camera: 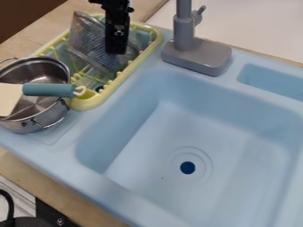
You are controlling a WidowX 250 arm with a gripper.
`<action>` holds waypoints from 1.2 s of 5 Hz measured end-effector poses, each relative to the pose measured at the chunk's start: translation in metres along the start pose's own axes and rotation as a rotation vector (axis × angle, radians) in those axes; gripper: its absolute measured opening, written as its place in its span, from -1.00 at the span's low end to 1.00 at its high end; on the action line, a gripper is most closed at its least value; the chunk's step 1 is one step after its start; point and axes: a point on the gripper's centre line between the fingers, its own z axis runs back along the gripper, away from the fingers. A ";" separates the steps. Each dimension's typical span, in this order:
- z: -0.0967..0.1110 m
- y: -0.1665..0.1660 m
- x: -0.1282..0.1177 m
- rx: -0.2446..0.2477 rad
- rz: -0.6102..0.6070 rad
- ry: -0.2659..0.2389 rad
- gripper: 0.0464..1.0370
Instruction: Put the silver basket to the sink
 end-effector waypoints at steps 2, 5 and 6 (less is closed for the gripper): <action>0.008 0.012 0.014 -0.051 -0.010 0.014 -0.98; 0.040 0.031 0.034 -0.336 -0.087 0.144 -0.98; 0.053 0.038 0.030 -0.393 -0.115 0.172 -0.98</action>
